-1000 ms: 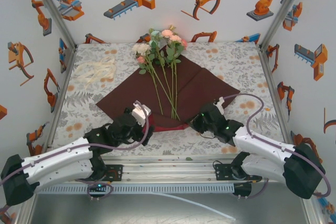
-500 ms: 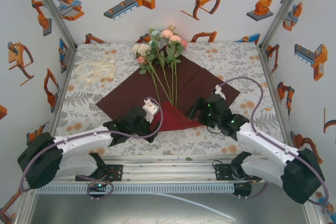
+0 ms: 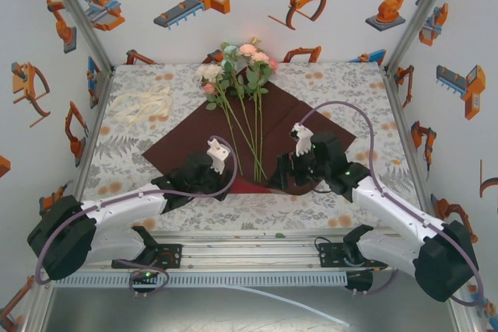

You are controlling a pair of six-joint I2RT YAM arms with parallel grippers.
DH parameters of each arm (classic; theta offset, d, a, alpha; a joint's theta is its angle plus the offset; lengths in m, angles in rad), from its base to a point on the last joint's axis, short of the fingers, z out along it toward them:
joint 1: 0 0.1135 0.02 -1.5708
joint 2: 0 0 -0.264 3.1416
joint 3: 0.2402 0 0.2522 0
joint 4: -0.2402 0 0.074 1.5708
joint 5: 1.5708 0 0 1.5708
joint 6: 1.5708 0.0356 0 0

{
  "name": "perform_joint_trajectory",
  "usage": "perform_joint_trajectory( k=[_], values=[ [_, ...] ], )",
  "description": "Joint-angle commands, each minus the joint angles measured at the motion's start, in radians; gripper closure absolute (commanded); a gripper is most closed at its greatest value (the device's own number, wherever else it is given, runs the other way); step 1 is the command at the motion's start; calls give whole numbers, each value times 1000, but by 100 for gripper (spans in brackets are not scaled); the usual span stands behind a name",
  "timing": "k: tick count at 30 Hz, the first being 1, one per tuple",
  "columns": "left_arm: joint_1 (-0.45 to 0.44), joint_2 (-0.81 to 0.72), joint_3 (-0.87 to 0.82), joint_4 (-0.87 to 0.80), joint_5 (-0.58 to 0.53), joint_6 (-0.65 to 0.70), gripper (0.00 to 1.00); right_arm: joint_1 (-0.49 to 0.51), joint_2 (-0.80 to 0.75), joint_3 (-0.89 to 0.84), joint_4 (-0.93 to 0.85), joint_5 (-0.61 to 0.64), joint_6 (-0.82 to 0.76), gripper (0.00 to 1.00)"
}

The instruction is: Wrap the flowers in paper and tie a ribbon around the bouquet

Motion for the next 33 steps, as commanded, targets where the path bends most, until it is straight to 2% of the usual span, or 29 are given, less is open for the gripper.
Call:
perform_joint_trajectory(
  k=[1,3,5,9,15,19,22,26,29,33],
  values=[
    [10,-7,5,32,41,-21,54,-48,-64,34,-51,3,-7,6],
    [16,-8,0,35,45,-28,63,-77,-117,38,-106,46,6,6],
    [18,-8,-1,38,51,-38,67,-91,-168,35,-145,36,-15,5],
    [22,-7,-8,64,57,-54,74,-92,-207,3,-121,-109,-49,5],
    [39,8,-3,66,46,-68,79,-92,-87,-13,36,-335,-61,8],
    [46,3,-11,67,43,-75,79,-92,31,-13,110,-240,-66,12],
    [55,-8,-25,70,33,-83,79,-92,120,-1,118,-165,-82,22],
    [75,-28,-50,77,32,-104,79,-91,189,10,111,-145,-64,45],
    [95,-41,-71,93,48,-135,79,-92,173,-7,106,-114,-35,60],
    [112,-79,-79,80,78,-173,80,-92,102,-25,95,-97,14,88]
  ],
)
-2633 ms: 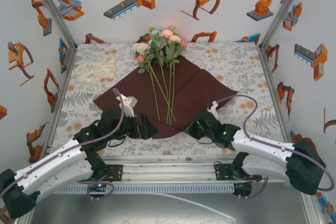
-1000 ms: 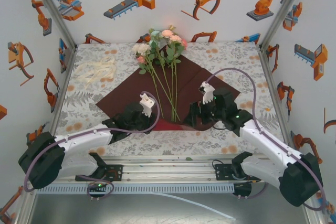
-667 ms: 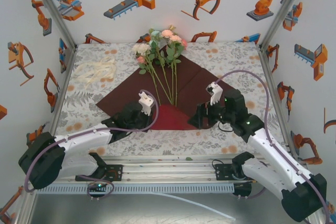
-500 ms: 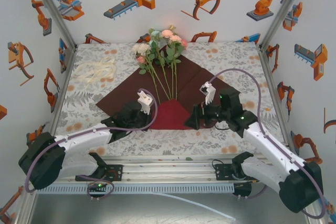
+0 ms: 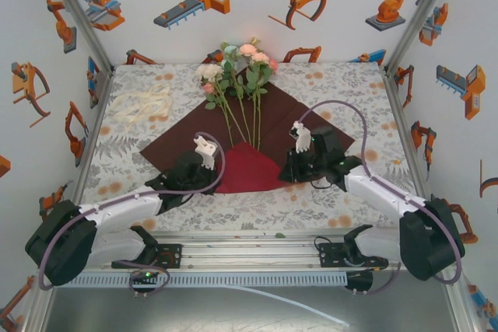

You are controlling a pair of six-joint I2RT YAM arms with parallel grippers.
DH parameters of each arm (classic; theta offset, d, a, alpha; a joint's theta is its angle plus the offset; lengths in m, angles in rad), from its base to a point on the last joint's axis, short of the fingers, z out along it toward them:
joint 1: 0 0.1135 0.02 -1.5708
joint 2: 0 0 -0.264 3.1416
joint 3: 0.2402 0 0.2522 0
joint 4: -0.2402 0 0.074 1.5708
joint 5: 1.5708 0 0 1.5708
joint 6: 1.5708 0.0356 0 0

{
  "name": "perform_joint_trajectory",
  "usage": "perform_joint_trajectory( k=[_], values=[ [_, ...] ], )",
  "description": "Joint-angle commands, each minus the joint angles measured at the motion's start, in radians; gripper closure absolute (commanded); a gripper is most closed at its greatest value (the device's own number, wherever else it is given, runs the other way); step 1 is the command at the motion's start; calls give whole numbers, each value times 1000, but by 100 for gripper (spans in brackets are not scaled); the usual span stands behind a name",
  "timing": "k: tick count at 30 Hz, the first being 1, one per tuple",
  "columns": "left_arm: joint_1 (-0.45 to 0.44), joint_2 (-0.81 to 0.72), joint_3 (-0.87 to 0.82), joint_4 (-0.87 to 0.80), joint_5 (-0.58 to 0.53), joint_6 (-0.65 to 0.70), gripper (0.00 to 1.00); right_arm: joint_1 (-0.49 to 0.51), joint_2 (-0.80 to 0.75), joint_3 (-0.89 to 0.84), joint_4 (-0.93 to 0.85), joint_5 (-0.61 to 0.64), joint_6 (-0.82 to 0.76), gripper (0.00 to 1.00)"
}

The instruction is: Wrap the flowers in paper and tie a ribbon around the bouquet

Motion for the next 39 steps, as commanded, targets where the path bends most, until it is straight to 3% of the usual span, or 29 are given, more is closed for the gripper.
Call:
perform_joint_trajectory(
  k=[1,5,10,14,16,23,32,35,37,39],
  values=[
    [10,-59,-8,4,42,-55,80,-3,-73,-22,12,32,43,92],
    [11,-134,1,-41,102,-78,81,-3,-159,-31,-45,40,71,100],
    [11,-228,-2,-81,123,-91,87,-3,-275,-56,-48,51,128,100],
    [11,-234,-2,-68,98,-67,95,-3,-310,-79,-9,136,156,100],
    [11,-203,10,-51,93,-51,100,-3,-294,-77,-12,195,161,100],
    [24,-21,46,64,7,-24,100,-3,-173,-56,30,387,167,100],
    [47,129,59,176,-48,-16,100,-12,19,-41,113,504,101,100],
    [51,164,56,194,-48,-21,100,-21,68,-31,124,514,94,87],
    [51,176,54,202,-49,-25,100,-25,94,-22,119,509,95,64],
    [53,182,46,216,-56,-34,100,-26,116,-9,104,485,91,50]
  ],
)
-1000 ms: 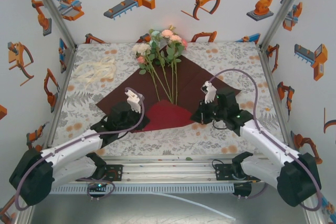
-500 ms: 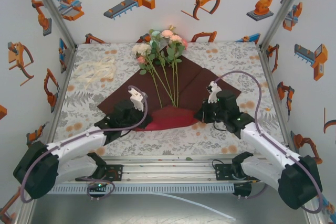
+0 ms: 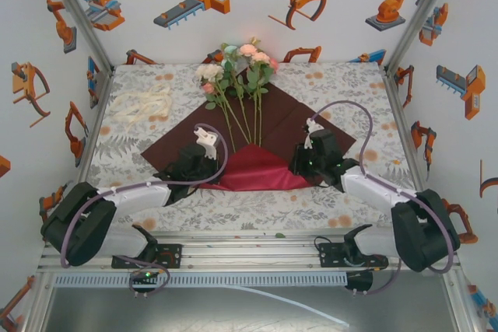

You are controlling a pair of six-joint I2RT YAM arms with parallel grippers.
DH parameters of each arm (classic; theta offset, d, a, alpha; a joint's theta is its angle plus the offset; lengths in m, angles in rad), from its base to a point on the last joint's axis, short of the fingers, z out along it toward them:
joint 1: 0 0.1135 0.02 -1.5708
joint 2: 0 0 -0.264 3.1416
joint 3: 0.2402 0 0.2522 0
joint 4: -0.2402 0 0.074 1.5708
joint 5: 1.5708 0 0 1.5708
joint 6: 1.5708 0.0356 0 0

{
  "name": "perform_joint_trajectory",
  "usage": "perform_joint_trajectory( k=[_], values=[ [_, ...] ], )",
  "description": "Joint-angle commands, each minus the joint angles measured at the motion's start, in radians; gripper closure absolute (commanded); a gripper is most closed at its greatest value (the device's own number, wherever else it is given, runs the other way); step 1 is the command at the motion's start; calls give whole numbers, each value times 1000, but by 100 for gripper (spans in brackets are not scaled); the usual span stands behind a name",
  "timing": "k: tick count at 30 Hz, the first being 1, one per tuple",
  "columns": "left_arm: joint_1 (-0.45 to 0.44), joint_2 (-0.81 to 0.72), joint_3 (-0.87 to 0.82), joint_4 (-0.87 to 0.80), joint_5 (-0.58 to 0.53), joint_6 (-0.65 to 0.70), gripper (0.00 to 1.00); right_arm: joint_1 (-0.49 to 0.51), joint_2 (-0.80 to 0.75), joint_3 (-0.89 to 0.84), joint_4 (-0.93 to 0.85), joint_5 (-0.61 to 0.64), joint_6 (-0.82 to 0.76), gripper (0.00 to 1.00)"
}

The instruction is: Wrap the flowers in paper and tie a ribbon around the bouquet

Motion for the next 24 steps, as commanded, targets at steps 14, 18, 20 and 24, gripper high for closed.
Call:
perform_joint_trajectory(
  k=[14,18,20,24],
  values=[
    [51,-71,-8,49,2,-46,100,-17,98,43,17,-410,-29,42],
    [75,-134,-18,29,45,-70,100,-17,82,41,27,-389,-7,68],
    [76,-169,-18,1,68,-70,100,-17,54,42,29,-393,2,83],
    [75,-278,-42,-86,117,-73,100,-17,-58,19,-9,-383,0,100]
  ],
)
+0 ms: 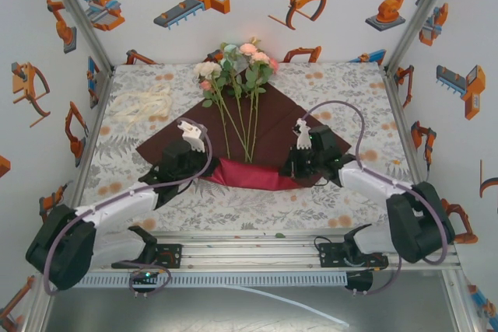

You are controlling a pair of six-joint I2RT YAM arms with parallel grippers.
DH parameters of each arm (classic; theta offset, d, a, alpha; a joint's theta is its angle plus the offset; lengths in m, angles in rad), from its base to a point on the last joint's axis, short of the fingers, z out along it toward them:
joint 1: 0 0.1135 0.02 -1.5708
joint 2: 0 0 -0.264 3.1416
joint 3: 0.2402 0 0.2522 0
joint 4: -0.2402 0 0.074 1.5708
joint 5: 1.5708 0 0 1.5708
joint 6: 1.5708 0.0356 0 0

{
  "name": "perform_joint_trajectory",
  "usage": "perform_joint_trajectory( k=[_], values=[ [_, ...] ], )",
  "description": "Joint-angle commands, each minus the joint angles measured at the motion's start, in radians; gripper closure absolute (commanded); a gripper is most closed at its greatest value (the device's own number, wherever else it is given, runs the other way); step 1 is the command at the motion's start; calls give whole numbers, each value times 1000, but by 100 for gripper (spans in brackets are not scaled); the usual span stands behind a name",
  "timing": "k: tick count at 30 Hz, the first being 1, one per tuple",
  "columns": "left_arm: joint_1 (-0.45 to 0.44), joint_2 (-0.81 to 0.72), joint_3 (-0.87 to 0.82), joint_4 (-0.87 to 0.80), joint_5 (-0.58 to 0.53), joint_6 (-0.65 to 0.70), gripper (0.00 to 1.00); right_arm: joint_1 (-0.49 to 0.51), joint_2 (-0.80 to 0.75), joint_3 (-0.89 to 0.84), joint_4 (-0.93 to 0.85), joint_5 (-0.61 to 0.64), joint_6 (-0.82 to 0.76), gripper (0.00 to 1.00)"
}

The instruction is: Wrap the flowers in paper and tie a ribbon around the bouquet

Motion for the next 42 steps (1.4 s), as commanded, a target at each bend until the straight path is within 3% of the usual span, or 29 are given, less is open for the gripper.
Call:
perform_joint_trajectory(
  k=[1,10,15,24,31,38,40,42],
  values=[
    [5,-105,-37,-74,67,-26,100,-4,-108,-26,-21,-10,3,100],
    [-46,-435,-119,-256,118,-91,100,56,-470,-88,-236,-8,23,100],
    [-119,-521,-76,-332,0,-40,100,94,-564,-84,-274,74,31,100],
    [-117,-227,-14,-220,-95,11,100,94,-402,-57,-204,314,-26,100],
    [-94,-158,-29,-132,-159,0,100,89,-286,-72,-60,401,-24,96],
    [-53,-26,-23,-71,-89,2,100,85,-93,-19,-28,456,-57,91],
    [-52,38,-1,-69,-72,-4,100,85,-48,-6,-40,459,-56,85],
    [-54,86,14,-58,-61,-14,100,83,-37,13,-81,469,-44,69]
  ],
)
